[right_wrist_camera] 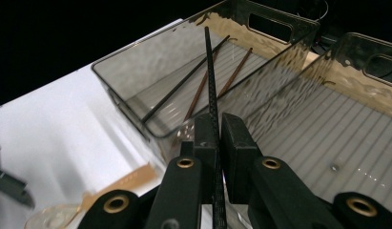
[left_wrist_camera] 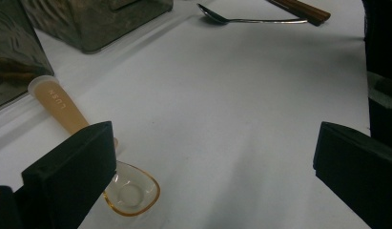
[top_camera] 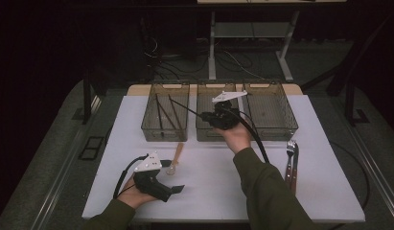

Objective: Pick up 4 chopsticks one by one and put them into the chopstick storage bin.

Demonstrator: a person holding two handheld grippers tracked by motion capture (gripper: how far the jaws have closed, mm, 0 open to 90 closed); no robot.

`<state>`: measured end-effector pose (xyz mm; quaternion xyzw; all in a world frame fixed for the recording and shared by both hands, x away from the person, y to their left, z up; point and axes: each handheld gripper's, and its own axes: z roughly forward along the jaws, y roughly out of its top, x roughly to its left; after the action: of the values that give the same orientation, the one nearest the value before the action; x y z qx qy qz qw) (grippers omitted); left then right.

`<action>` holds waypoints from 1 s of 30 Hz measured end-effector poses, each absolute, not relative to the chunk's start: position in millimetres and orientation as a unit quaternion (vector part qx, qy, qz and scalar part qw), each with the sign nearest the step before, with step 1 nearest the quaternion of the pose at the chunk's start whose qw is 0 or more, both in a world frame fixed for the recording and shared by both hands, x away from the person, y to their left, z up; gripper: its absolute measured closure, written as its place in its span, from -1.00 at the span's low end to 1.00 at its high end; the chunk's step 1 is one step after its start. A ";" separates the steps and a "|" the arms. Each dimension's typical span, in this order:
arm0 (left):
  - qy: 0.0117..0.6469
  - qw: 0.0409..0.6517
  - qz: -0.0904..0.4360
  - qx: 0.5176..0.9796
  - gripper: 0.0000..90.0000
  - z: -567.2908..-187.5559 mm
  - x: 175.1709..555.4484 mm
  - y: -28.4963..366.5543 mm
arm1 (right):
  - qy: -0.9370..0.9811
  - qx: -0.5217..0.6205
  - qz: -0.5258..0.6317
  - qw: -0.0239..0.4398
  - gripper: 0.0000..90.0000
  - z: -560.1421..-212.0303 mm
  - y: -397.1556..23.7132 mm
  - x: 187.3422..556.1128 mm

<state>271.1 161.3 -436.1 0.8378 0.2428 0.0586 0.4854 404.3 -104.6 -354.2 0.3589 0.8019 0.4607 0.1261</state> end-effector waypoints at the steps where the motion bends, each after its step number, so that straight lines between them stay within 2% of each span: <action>1: 0.242 0.485 0.059 0.838 -1.00 -436.0 271.2 161.4 | 0.801 0.362 0.460 0.125 0.89 -353.9 -101.8 406.8; 16: 0.237 0.485 0.061 0.839 -1.00 -435.6 271.0 161.0 | 0.803 0.374 0.446 0.129 0.89 -349.0 -58.0 441.8; 30: 0.238 0.488 0.061 0.838 -1.00 -434.8 270.6 161.8 | 0.813 0.386 0.412 0.140 0.89 -365.6 -9.7 471.0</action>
<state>270.6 161.8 -434.8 0.8376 0.2375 0.0614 0.4881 471.0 -9.7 -365.6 0.3864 0.8131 0.4123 0.1396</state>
